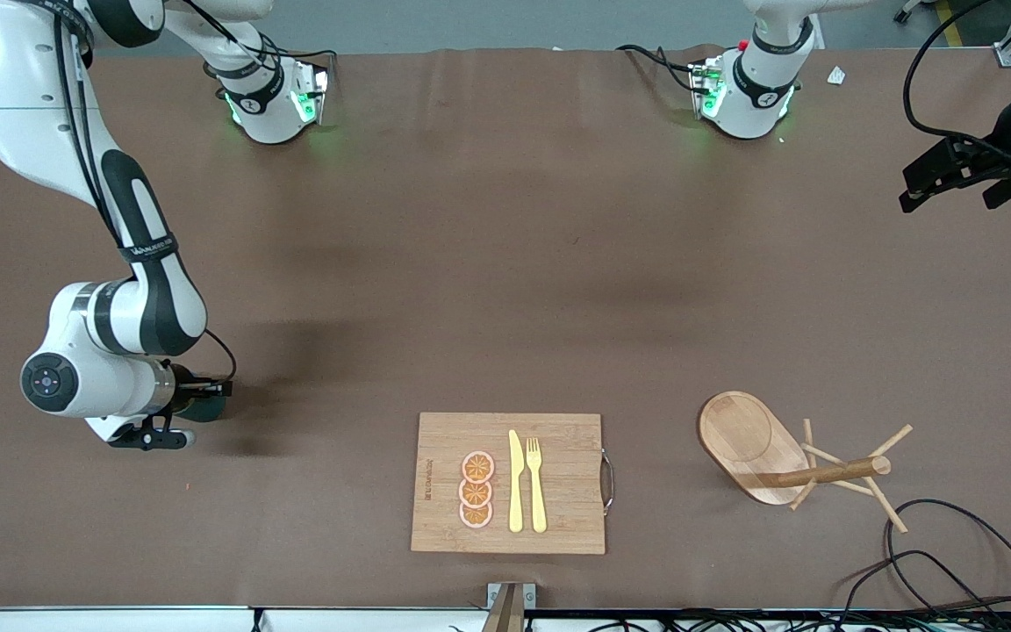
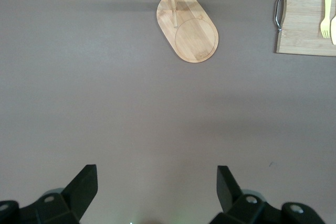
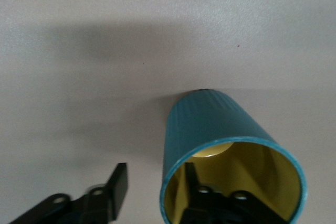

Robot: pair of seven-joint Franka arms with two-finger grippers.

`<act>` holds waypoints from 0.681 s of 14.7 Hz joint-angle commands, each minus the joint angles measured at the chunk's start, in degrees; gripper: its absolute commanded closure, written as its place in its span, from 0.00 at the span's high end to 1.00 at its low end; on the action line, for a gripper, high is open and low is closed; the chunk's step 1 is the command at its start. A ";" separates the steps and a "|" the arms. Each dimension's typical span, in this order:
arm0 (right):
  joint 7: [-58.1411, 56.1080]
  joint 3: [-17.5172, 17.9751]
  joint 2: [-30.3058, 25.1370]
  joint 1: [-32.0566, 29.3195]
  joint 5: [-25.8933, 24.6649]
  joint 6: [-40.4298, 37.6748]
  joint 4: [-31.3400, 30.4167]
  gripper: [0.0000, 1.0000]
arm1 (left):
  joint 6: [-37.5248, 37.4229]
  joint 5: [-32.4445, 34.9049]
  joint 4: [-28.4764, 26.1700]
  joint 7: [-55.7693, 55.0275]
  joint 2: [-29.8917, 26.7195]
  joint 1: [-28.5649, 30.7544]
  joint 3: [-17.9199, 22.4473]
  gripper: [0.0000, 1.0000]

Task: Pass cup and hang on rack
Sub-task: 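Reach the right gripper down and grasp the teal mug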

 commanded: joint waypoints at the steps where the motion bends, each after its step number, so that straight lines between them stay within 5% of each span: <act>1: -1.37 0.54 -0.32 -1.23 -1.15 -0.13 0.88 0.09 | -0.14 1.14 1.16 0.52 0.44 0.32 -0.26 1.00; 6: -0.84 0.89 -1.72 0.61 -0.80 -2.22 3.52 0.03 | -0.14 1.05 0.98 0.52 0.44 0.32 -0.26 1.00; 10: -0.31 2.38 -5.32 7.63 -0.09 -9.53 6.24 0.02 | -0.14 1.05 1.07 0.52 0.53 0.40 -0.26 1.00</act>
